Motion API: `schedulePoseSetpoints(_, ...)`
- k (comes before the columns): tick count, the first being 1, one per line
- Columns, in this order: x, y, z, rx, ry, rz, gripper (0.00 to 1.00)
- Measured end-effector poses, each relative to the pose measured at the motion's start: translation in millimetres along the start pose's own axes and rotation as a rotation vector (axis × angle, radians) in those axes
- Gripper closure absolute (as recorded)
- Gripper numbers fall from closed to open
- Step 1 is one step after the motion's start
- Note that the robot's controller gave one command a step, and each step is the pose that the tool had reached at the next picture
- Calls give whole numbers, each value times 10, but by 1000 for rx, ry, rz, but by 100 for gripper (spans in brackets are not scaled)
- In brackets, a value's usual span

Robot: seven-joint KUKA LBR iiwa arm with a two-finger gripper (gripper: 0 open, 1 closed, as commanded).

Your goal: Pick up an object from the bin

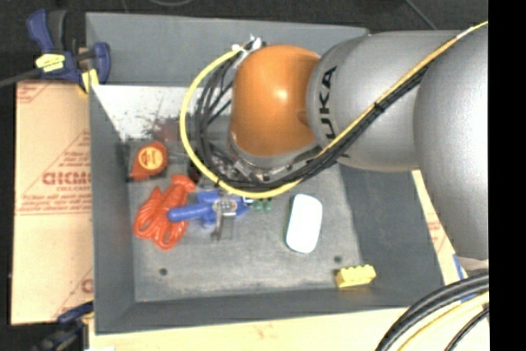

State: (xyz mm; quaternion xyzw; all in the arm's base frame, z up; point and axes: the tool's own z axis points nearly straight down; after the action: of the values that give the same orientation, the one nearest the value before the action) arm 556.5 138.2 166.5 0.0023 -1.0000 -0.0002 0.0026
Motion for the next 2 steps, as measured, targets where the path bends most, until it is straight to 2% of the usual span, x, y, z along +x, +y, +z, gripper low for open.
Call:
schedulePoseSetpoints(1,-18,-6,-48,-1,-8,4,0)
schedulePoseSetpoints(2,-142,-241,606,-2,-13,70,0)
